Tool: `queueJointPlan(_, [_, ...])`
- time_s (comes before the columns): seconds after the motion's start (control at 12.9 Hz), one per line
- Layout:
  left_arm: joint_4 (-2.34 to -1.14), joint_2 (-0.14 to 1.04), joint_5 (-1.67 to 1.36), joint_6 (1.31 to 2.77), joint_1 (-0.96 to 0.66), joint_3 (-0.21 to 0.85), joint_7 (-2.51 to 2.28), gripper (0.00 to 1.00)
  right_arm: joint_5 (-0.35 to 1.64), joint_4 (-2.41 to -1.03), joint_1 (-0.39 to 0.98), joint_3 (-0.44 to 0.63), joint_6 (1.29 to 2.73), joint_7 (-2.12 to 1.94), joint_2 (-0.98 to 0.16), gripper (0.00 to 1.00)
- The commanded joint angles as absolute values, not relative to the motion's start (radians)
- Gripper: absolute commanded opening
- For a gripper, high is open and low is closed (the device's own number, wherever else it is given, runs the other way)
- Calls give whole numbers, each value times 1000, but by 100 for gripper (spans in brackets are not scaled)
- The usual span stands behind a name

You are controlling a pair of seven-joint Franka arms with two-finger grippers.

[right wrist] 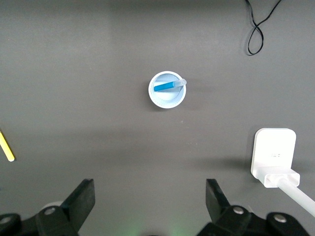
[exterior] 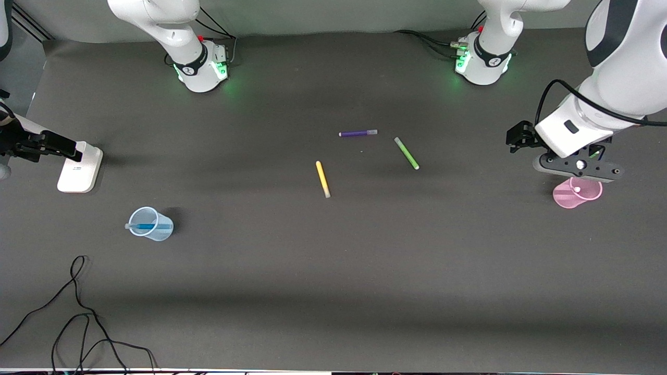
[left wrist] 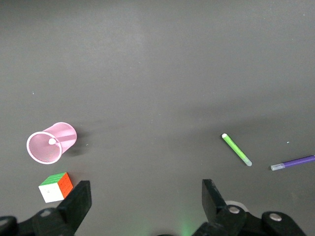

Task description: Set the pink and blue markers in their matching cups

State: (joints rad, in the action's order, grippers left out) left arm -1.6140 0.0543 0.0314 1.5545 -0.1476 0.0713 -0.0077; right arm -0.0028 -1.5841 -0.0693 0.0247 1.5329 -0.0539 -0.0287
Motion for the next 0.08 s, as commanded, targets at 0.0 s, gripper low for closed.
queueJointPlan(0.0, [-1586,64,43,1531,-141,83,-20,100,-21,-1600,-75,20,1549,-68,-18,100])
